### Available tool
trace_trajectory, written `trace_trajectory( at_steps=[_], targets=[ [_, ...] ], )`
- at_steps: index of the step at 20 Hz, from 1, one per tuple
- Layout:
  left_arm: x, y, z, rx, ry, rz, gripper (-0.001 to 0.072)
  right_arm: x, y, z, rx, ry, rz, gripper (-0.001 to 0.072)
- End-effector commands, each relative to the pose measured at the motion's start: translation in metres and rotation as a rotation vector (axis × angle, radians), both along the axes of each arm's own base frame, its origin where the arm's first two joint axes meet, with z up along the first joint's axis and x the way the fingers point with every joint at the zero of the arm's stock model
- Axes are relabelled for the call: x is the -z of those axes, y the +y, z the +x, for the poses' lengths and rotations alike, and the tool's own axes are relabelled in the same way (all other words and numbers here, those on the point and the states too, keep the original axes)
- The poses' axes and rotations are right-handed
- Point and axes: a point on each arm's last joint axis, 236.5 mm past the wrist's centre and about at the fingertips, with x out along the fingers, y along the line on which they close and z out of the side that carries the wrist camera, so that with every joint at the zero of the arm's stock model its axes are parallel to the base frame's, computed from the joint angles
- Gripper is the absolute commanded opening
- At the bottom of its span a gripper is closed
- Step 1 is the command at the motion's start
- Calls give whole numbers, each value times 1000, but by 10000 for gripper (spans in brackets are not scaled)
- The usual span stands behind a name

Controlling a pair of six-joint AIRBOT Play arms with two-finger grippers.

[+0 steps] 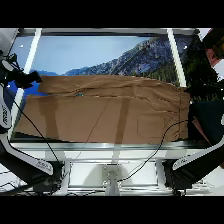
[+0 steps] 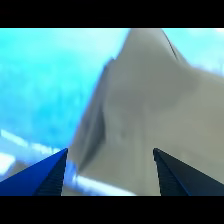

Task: Fold the clothes and pants, and hang the long-sleeved shirts on hangers.

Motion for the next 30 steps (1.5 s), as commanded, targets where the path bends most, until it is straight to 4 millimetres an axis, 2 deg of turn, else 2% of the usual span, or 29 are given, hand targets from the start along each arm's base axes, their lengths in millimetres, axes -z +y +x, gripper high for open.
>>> trace_trajectory(
  at_steps=[1, 2, 4, 6, 7, 8, 9, 11, 13, 18, 20, 21, 22, 24, 28, 30],
  targets=[
    [13, -4, 26, 17, -99, -51, 576, 0, 1, 0, 1, 2, 2, 30],
    [18, -14, 30, 48, -108, -74, 558, 0, 0, 0, 2, 2, 2, 30],
    [29, -21, 30, 55, -90, -88, 347, 0, 0, 0, 9, 6, 5, 30],
    [34, -26, 29, 65, -75, -94, 252, 0, 1, 0, 28, 19, 14, 30],
    [34, -27, 29, 65, -74, -96, 174, 0, 1, 0, 28, 19, 15, 30],
    [33, -27, 28, 67, -72, -97, 53, 0, 1, 0, 34, 23, 18, 30],
    [32, -28, 28, 68, -71, -98, 29, 0, 1, 0, 42, 28, 21, 30],
    [18, -29, 31, 68, -97, -98, 28, 0, 1, 0, 43, 28, 23, 29],
    [-10, -26, 36, 83, -158, -71, 28, -1, 1, 0, 43, 27, 22, 29],
    [-122, -9, 66, 42, -464, 49, 29, 0, 4, 1, 36, 27, 22, 29],
    [-153, -11, 81, -11, -592, 21, 29, 0, 9, 5, 26, 22, 16, 29],
    [-161, -10, 88, -36, -638, 11, 29, 0, 12, 7, 17, 20, 13, 29],
    [-163, -7, 94, -57, -672, 15, 29, 1, 16, 8, 7, 20, 9, 29],
    [-156, -6, 107, -80, -707, 28, 29, 1, 23, 12, -21, 6, -3, 30],
    [-119, -7, 135, -126, -754, 57, 29, 2, 16, 25, 17, -29, -39, 29],
    [-106, -11, 150, -161, -808, 79, 29, 2, 15, 25, 18, -29, -41, 29]
  ],
)
